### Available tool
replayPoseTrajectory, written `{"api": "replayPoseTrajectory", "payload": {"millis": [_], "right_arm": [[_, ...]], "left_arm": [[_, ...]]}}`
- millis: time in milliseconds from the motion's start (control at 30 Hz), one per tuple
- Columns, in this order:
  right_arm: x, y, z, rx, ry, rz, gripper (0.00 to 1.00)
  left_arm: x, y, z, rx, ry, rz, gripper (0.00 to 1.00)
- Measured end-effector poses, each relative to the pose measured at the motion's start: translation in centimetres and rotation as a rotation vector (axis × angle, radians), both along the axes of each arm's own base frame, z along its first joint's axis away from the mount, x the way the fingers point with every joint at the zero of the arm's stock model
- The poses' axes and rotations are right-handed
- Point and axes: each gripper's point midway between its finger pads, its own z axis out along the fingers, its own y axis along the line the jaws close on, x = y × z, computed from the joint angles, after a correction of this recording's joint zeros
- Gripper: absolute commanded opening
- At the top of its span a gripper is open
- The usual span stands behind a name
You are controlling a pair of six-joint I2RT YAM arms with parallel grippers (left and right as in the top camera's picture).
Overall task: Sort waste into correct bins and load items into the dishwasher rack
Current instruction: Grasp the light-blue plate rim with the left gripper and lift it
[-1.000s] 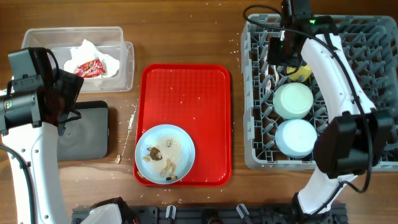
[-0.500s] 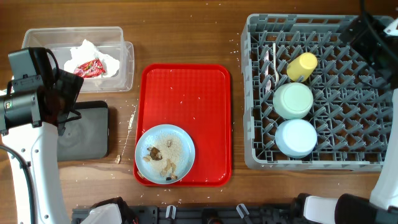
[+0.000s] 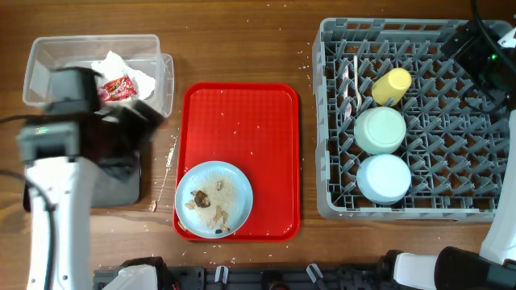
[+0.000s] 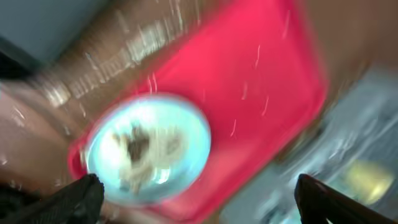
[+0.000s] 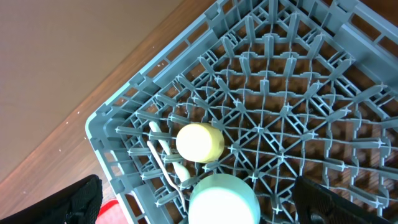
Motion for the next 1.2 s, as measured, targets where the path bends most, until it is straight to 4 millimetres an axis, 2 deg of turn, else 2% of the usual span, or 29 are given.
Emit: {"api": "replayPoseTrajectory", "payload": {"millis": [67, 133, 200, 233, 300, 333, 400, 500, 667, 733, 833, 900, 967, 1067, 1200], "right_arm": [[0.0, 0.0, 0.0, 0.002, 0.000, -0.002, 1.00], [0.0, 0.0, 0.0, 0.002, 0.001, -0.002, 1.00], [0.0, 0.0, 0.0, 0.003, 0.000, -0.002, 1.00], [0.0, 0.0, 0.0, 0.003, 0.001, -0.002, 1.00], [0.0, 0.0, 0.0, 0.003, 0.001, -0.002, 1.00], [0.0, 0.0, 0.0, 0.003, 0.001, -0.002, 1.00], [0.0, 0.0, 0.0, 0.003, 0.001, -0.002, 1.00], [0.0, 0.0, 0.0, 0.003, 0.001, -0.002, 1.00], [0.0, 0.0, 0.0, 0.005, 0.000, -0.005, 1.00], [0.0, 0.0, 0.0, 0.005, 0.000, -0.005, 1.00], [0.0, 0.0, 0.0, 0.005, 0.000, -0.005, 1.00], [0.0, 0.0, 0.0, 0.005, 0.000, -0.005, 1.00], [0.0, 0.0, 0.0, 0.005, 0.000, -0.005, 1.00], [0.0, 0.0, 0.0, 0.004, 0.000, -0.004, 1.00], [0.0, 0.0, 0.0, 0.005, 0.000, -0.005, 1.00]], "left_arm": [[-2.5, -5.2, -2.2, -0.042, 0.083, -0.201, 0.97], [-4.0, -8.5, -3.5, -0.054, 0.113, -0.310, 0.92], [-5.2, -12.8, -5.0, -0.061, 0.095, -0.436, 0.86], [-6.1, -14.3, -5.8, -0.045, 0.089, -0.485, 0.84], [-8.6, -16.5, -7.6, 0.012, 0.114, -0.536, 0.73], [-10.0, -16.9, -8.6, 0.058, 0.137, -0.533, 0.69], [-11.1, -17.5, -9.9, 0.134, 0.155, -0.497, 0.69], [-11.0, -18.7, -12.3, 0.198, 0.179, -0.461, 0.69], [-11.0, -17.7, -17.2, 0.338, 0.309, -0.427, 0.66], [-10.8, -17.7, -18.5, 0.353, 0.335, -0.427, 0.62], [-10.2, -17.7, -18.8, 0.345, 0.326, -0.447, 0.51], [-10.2, -17.7, -18.8, 0.343, 0.327, -0.455, 0.58], [-10.0, -17.9, -18.8, 0.338, 0.316, -0.481, 0.61], [-9.1, -18.1, -18.8, 0.311, 0.291, -0.546, 0.62], [-7.2, -16.3, -18.8, 0.329, 0.274, -0.607, 0.55]]}}
